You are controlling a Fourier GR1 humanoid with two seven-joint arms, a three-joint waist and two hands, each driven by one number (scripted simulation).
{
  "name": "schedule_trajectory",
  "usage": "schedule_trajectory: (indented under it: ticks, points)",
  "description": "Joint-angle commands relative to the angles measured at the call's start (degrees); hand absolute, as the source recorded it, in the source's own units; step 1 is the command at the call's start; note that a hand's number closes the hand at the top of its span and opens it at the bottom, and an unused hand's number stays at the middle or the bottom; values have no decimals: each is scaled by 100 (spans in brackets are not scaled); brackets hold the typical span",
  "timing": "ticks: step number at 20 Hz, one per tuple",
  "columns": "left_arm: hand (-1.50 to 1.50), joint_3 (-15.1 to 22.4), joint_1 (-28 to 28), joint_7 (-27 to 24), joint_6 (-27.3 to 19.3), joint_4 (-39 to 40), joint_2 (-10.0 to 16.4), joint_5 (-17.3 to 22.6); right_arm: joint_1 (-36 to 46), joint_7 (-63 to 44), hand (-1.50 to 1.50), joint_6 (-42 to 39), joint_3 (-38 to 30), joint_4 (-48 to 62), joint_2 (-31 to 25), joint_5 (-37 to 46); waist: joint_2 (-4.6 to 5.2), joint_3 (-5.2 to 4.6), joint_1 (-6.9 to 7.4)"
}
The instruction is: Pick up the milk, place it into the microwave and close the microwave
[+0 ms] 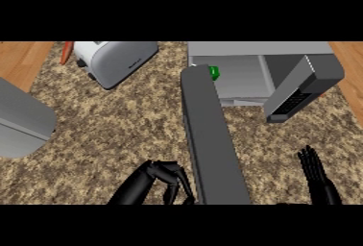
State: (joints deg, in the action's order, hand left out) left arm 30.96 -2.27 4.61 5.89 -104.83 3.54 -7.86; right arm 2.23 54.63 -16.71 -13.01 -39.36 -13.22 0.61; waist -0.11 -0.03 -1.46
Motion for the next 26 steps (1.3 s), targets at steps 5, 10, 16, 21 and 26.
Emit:
schedule_trajectory:
  ticks: [5,10,16,21,26]
  points:
    - [150,587,912,-236,-97,1513,-347,-407,-950,562,-150,-1002,170,-1032,-257,-439,8,0,0]
    - [150,1539,1830,-91,-1105,2349,-353,-113,-1014,241,-150,-1146,384,-1706,-358,-715,25,-2,-135]
    - [150,2134,2653,111,-1810,3100,-354,849,-1040,-259,-150,-1370,698,-2604,-403,-1203,58,-6,-372]
    - [150,2247,3352,159,-2370,3658,-354,1510,-1250,-466,-150,-1367,1002,-3263,-419,-1438,95,-5,-624]
    - [150,2101,3600,-312,-3062,3902,-354,2082,-1315,-892,-150,-1355,1156,-3993,-551,-1795,141,-27,-957]
